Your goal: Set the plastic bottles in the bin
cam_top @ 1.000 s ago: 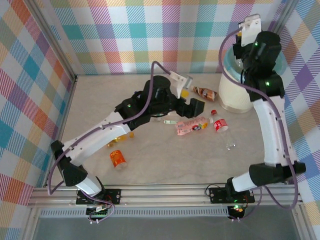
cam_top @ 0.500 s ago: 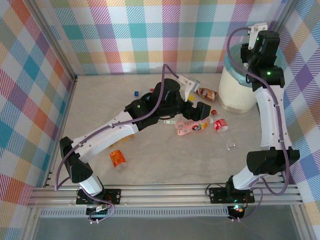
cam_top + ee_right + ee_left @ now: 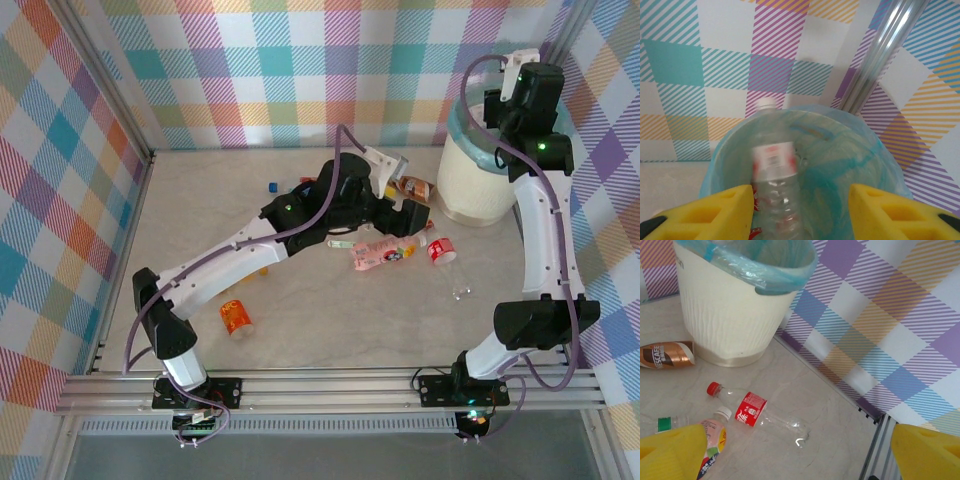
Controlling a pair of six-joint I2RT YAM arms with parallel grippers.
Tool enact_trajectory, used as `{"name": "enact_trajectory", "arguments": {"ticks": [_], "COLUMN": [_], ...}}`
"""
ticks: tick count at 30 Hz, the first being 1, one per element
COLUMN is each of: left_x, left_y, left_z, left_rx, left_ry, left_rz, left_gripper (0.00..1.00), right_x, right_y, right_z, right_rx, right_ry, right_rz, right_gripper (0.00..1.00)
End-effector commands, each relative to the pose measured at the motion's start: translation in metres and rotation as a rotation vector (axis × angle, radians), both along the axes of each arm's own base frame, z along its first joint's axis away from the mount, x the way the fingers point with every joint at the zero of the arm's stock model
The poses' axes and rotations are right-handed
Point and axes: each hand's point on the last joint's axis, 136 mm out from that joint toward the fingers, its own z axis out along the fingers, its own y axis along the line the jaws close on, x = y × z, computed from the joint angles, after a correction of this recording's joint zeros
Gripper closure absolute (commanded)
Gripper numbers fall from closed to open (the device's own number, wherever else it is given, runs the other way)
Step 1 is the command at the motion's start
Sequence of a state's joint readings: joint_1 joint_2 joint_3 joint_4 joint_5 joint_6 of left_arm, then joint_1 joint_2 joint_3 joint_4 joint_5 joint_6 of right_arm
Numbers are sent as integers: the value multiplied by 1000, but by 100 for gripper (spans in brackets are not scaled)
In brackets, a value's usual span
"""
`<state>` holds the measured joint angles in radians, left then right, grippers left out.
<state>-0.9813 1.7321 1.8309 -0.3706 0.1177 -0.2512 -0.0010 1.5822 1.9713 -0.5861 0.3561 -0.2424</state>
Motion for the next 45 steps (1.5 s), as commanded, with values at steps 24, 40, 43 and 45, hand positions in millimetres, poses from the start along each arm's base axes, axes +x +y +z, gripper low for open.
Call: {"name": "enact_trajectory", "arguments": {"ticks": [24,40,43,45], "left_x": [11,0,-9,-18], "left_y": [8,123,160,187], "left_z": [-34,-61,-81,-95], "left_rx": [104,286,337,373], "left_ry": [51,-10,23,56], "left_rz": [108,366,443,495], "left_gripper": [6,4,4,3], "right_x": [-80,-147,-158,-165], "right_y": [51,173,201,220], "right_z": [-43,-106,-132,-148], "right_rx": [414,669,670,667], "right_ry": [85,343,427,478], "right_rz": [174,541,612,659], "right_gripper": [42,40,40,39]}}
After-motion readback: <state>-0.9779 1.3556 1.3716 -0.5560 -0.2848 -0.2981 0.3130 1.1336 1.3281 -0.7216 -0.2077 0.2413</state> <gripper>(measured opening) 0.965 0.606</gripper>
